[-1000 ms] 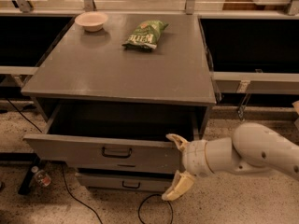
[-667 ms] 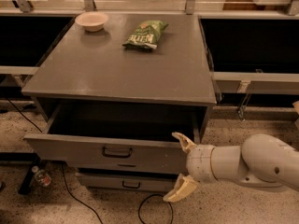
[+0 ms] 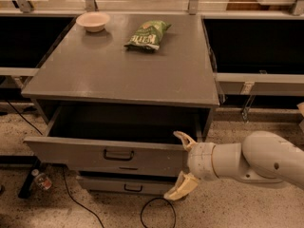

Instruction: Open top drawer

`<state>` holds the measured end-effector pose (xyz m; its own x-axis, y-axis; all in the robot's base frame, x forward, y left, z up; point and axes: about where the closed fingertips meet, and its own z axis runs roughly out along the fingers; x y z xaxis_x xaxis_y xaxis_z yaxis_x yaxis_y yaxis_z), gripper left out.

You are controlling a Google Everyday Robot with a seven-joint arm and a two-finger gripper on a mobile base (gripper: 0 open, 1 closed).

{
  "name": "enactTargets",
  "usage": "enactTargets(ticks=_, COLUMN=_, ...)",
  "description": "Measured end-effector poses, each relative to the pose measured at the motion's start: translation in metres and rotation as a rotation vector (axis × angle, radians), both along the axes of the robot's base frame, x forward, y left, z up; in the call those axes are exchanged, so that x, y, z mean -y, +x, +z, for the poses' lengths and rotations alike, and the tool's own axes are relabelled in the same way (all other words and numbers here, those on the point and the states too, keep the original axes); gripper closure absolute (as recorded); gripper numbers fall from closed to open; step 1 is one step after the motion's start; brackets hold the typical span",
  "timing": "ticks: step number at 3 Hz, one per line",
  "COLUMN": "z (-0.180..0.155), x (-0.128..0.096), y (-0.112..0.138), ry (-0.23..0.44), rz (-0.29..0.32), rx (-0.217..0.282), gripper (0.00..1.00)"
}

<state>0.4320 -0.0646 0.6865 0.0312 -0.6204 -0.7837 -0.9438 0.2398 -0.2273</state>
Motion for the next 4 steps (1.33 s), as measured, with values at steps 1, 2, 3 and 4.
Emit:
enactTargets(ticks=1, z=-0.002, x=-0.004, y=0.007, ry=0.003, rz=0.002, rx=-0.011, gripper=0.0)
enactTargets(ticks=2, z=-0.007, x=-0.009, y=0.013, ry=0.002, rz=0.009, rx=-0.027, gripper=0.0)
enactTargets(ticks=3, z=-0.024, x=-0.018, y=0.018, ry=-0.018, rz=0.029, rx=-0.074, gripper=0.0)
enactTargets(ticks=4, z=-0.023, x=-0.023, y=0.017, ry=-0.018, rz=0.052, rx=-0.075, gripper=0.0)
